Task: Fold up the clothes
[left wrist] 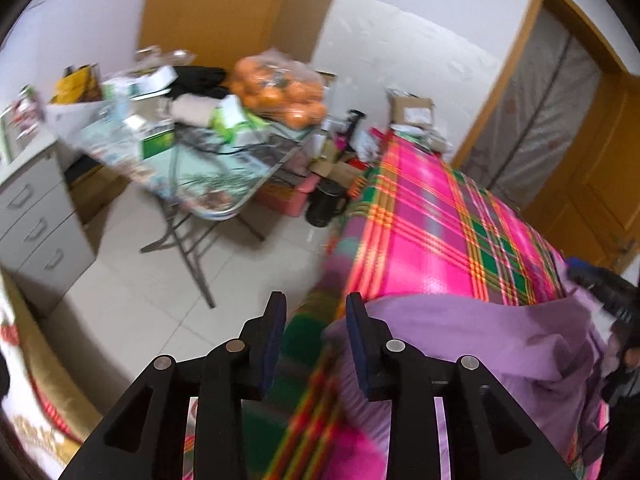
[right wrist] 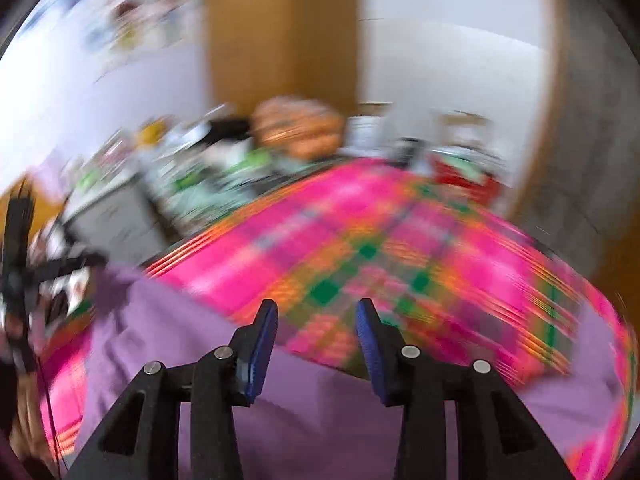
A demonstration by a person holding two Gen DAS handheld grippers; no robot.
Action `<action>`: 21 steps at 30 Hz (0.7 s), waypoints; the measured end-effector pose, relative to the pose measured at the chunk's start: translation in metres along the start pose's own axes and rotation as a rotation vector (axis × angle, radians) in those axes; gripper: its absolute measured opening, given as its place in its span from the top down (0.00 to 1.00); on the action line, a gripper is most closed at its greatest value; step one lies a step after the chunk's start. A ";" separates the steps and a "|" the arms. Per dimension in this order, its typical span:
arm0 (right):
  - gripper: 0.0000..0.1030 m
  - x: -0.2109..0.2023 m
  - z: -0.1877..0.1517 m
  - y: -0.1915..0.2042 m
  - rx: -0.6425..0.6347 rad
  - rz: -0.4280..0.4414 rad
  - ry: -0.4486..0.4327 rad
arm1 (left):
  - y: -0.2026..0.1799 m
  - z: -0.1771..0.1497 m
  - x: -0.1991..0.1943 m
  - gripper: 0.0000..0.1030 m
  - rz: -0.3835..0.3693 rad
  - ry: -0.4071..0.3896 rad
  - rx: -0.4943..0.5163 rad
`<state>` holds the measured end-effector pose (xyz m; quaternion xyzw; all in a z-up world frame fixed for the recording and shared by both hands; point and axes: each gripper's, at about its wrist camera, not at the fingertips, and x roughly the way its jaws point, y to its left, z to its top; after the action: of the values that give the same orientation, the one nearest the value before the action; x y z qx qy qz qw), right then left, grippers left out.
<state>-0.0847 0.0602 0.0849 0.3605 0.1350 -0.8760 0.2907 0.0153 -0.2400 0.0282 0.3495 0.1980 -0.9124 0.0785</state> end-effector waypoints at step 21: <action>0.98 0.114 0.074 0.065 -0.174 0.213 0.128 | -0.003 -0.035 -0.036 0.68 -0.072 -0.010 0.006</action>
<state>-0.1516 -0.0711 0.0540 0.4013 0.1898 -0.8004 0.4029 0.0625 -0.2230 0.0292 0.3380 0.2073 -0.9169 0.0454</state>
